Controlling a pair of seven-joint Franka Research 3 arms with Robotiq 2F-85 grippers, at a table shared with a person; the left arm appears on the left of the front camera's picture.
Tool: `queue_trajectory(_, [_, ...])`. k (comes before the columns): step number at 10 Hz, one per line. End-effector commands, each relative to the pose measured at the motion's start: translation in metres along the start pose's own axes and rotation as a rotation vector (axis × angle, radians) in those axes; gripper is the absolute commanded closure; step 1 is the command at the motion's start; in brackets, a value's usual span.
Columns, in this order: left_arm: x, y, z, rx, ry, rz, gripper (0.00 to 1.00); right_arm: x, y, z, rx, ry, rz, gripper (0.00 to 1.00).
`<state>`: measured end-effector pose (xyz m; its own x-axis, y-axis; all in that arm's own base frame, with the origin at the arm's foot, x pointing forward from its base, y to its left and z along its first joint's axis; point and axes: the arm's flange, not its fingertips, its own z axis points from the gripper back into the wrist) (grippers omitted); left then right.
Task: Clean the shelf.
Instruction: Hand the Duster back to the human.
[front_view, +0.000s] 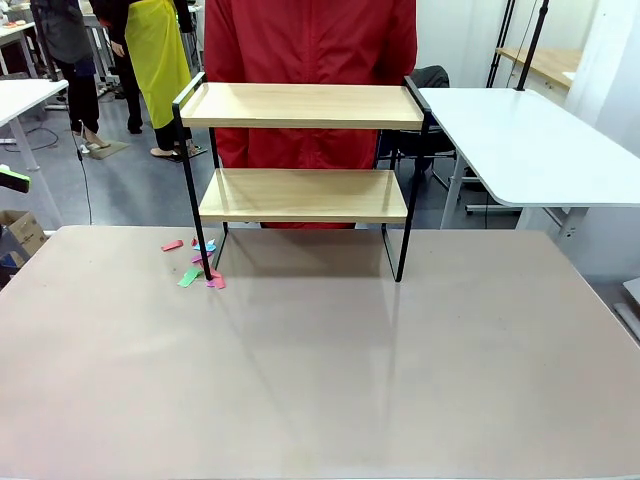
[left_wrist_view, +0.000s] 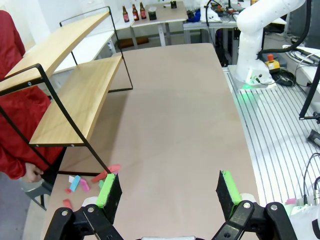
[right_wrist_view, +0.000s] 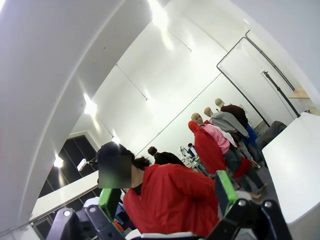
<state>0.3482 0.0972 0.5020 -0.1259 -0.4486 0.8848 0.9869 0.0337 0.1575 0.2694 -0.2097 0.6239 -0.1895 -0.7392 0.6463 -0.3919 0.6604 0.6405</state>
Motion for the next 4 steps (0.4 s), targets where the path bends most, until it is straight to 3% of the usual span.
queue_trajectory(1, [0.002, 0.0007, 0.0005, 0.006, -0.026, -0.014, 0.0, -0.0012, 0.0011, 0.0008, 0.006, -0.007, -0.026, 0.0])
queue_trajectory(4, [0.002, 0.0007, 0.0005, 0.006, -0.026, -0.014, 0.0, -0.0012, 0.0011, 0.0008, 0.006, -0.007, -0.026, 0.0])
